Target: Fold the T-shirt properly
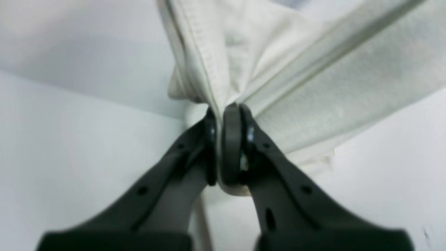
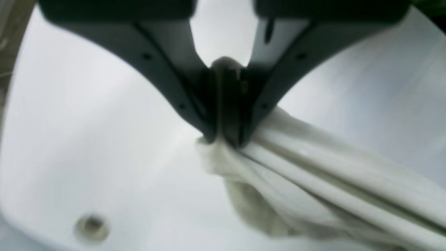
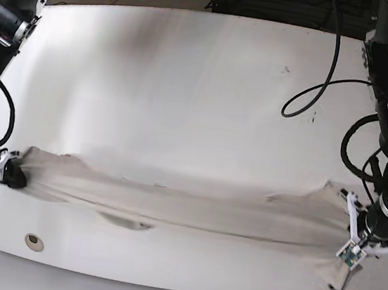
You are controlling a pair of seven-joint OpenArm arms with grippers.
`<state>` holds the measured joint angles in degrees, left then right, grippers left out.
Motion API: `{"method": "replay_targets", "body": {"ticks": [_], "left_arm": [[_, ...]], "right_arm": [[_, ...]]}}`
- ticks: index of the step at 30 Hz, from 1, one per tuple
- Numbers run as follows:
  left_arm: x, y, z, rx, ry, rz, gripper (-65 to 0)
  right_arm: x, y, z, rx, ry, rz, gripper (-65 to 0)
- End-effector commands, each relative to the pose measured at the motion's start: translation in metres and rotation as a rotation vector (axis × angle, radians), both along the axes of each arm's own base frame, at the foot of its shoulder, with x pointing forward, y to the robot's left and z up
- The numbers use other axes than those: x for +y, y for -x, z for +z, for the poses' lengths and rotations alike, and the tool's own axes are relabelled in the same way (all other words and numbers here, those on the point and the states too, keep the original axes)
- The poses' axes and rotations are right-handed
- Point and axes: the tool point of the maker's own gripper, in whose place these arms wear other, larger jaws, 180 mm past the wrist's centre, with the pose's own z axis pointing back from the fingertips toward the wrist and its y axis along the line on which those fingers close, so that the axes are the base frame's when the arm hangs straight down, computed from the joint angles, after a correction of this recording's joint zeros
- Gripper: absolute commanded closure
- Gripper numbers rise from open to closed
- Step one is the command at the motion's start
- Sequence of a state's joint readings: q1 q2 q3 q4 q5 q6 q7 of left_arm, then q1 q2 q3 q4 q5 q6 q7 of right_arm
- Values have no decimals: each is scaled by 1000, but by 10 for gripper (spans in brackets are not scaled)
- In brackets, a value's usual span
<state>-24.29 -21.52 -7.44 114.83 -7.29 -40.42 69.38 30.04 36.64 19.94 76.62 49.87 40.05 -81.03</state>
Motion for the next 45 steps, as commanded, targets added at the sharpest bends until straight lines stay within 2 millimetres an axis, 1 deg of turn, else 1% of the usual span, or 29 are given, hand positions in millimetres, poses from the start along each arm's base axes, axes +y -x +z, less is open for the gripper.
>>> {"method": "replay_targets", "body": {"ticks": [1, 3, 4, 6, 8, 10, 12, 15, 16, 17, 21, 24, 27, 30, 33, 34, 35, 36, 37, 38, 39, 41, 42, 45], "left_arm": [[16, 8, -8, 21, -36, 56, 0], [21, 21, -37, 95, -31, 70, 0], [23, 32, -57, 147, -27, 77, 0], [24, 46, -82, 213, -16, 84, 0], [23, 65, -111, 290, -3, 89, 0], [25, 79, -129, 345, -4, 95, 0], [25, 100, -152, 420, -8, 96, 0], [26, 121, -172, 489, -12, 95, 0], [26, 130, -181, 518, -13, 96, 0], [27, 135, -185, 534, -14, 97, 0], [40, 159, -198, 592, -14, 139, 0], [42, 168, -205, 619, -18, 146, 0], [47, 176, -214, 655, -20, 158, 0], [53, 180, -217, 675, -34, 166, -4], [53, 185, -222, 693, -34, 168, -10], [53, 191, -225, 709, -37, 167, -40], [53, 194, -227, 719, -40, 164, -103], [53, 195, -228, 723, -40, 162, -151], [53, 196, -228, 726, -40, 162, -214], [53, 196, -228, 723, -39, 165, -319], [53, 196, -228, 722, -35, 167, -399], [53, 196, -228, 723, -36, 170, -500], [54, 197, -228, 725, -37, 171, -528], [52, 194, -226, 717, -32, 166, -531]], "right_arm": [[-9, 6, 6, -39, 13, -28, 0], [-8, 19, -9, -18, 1, -39, 0], [-8, 27, -18, -3, 0, -46, 0], [-9, 40, -31, 26, 3, -54, 0], [-5, 53, -49, 58, -15, -60, 0], [-6, 64, -60, 82, -26, -73, 0], [-9, 80, -75, 125, -25, -87, 0], [-9, 96, -90, 174, -24, -90, 0], [-7, 105, -100, 202, -30, -89, 0], [-6, 110, -106, 219, -32, -88, 0], [-3, 134, -127, 291, -36, -88, 0], [-3, 152, -140, 342, -37, -91, 0], [-3, 163, -149, 376, -34, -91, 0], [1, 175, -158, 405, -45, -93, 0], [2, 187, -165, 435, -45, -92, -71], [3, 191, -167, 448, -46, -93, -117], [2, 195, -169, 458, -45, -93, -165], [3, 196, -170, 460, -47, -93, -190], [4, 198, -171, 464, -50, -92, -222], [5, 200, -172, 468, -50, -91, -270], [5, 200, -171, 467, -50, -90, -300], [5, 199, -169, 458, -44, -87, -341], [3, 196, -164, 440, -35, -88, -350], [-2, 190, -146, 370, -13, -110, -352]]}}
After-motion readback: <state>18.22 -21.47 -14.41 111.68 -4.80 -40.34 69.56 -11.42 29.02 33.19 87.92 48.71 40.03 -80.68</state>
